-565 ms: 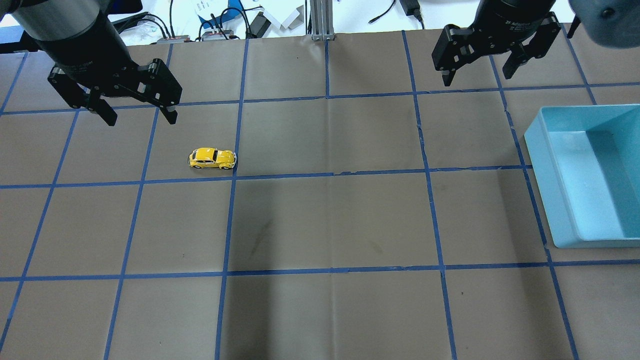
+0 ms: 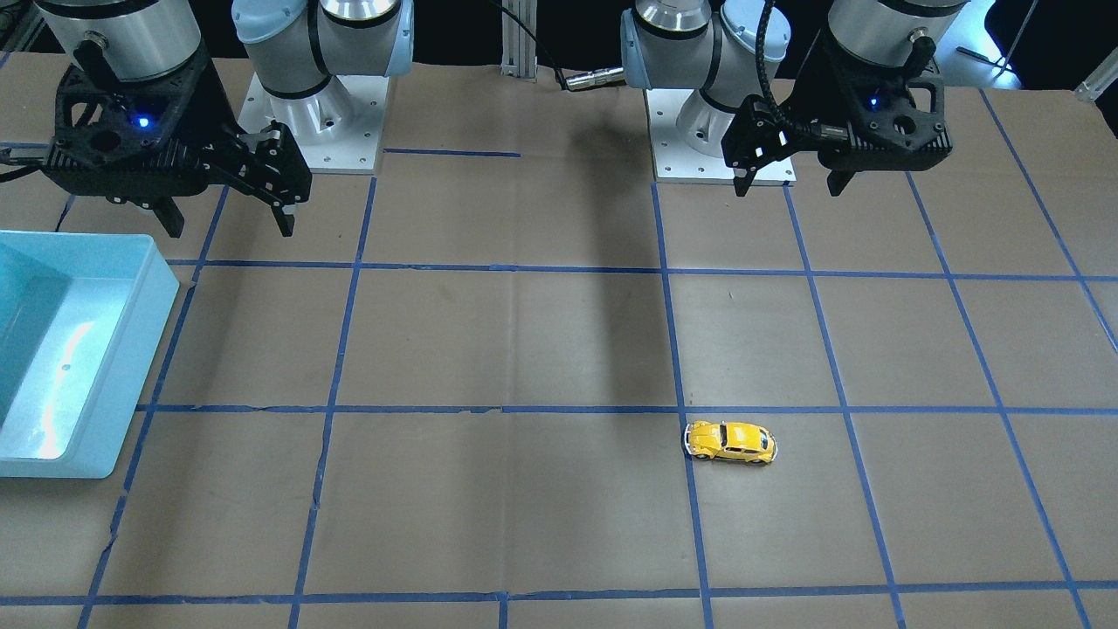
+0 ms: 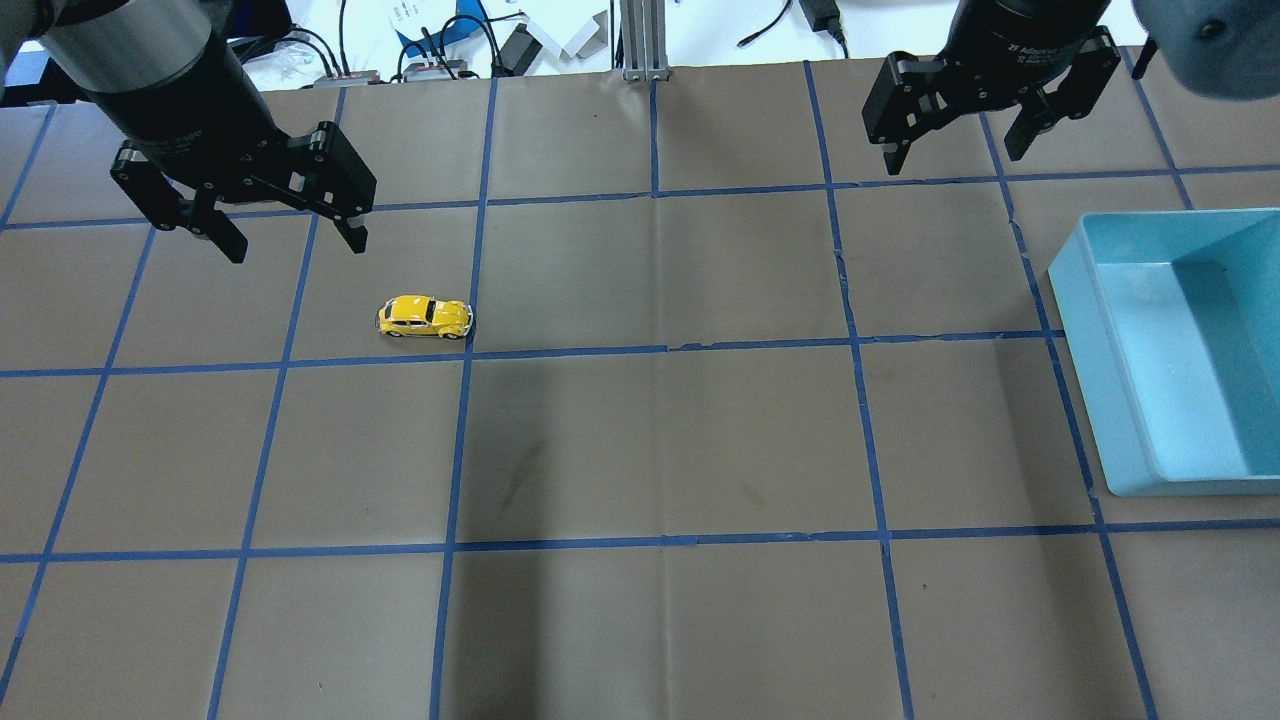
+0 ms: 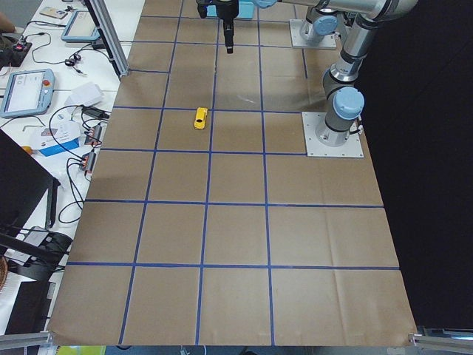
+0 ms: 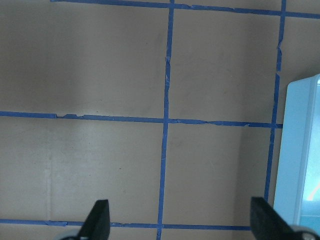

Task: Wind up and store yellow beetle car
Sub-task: 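Lower the left gripper down onto the yellow beetle car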

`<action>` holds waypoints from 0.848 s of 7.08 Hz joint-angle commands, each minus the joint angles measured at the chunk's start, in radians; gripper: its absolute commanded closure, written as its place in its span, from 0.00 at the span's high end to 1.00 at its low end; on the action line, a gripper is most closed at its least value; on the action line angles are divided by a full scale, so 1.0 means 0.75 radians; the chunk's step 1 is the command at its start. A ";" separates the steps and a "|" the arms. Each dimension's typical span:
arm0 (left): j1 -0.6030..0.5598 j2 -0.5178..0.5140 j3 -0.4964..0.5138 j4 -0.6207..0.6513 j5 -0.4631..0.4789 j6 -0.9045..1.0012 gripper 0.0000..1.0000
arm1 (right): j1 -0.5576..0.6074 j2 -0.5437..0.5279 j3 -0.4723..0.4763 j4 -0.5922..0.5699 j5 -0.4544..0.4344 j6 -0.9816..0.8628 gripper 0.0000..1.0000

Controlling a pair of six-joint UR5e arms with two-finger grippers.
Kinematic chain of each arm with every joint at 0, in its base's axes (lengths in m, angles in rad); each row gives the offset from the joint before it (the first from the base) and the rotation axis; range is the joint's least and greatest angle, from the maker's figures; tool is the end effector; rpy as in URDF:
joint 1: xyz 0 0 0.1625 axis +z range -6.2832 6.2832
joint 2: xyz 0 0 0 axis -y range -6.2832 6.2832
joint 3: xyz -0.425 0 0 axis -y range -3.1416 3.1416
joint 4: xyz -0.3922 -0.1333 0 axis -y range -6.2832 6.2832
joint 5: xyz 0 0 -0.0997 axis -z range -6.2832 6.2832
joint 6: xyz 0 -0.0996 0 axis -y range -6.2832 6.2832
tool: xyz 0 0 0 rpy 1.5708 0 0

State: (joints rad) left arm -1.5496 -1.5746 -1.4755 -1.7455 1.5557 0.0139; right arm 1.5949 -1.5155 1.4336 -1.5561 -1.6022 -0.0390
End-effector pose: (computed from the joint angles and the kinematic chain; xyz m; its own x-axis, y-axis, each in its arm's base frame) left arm -0.1245 -0.4860 0.5158 -0.9998 -0.0086 0.0162 -0.0072 0.9965 0.0829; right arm 0.1427 -0.5172 0.5263 -0.9976 -0.0609 0.0339 -0.0630 0.9958 -0.0659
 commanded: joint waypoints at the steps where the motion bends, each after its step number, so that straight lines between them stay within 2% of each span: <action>1: -0.103 -0.135 -0.027 0.204 -0.003 0.177 1.00 | 0.001 0.000 0.001 -0.001 0.001 -0.001 1.00; 2: -0.138 -0.185 -0.031 0.281 -0.004 0.194 1.00 | 0.001 0.000 0.003 -0.001 0.001 -0.001 1.00; 3: -0.139 -0.218 -0.053 0.308 -0.004 0.322 1.00 | -0.001 0.000 0.003 -0.001 0.001 -0.001 1.00; 5: -0.139 -0.240 -0.184 0.423 -0.004 0.773 1.00 | -0.001 0.000 0.001 -0.001 0.003 -0.001 1.00; 6: -0.131 -0.259 -0.280 0.581 -0.004 0.953 1.00 | -0.001 0.000 0.005 0.001 0.003 -0.001 1.00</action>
State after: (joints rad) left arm -1.6513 -1.7541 -1.6081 -1.4171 1.5517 0.5510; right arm 1.5940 -1.5156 1.4357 -1.5567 -1.6005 -0.0399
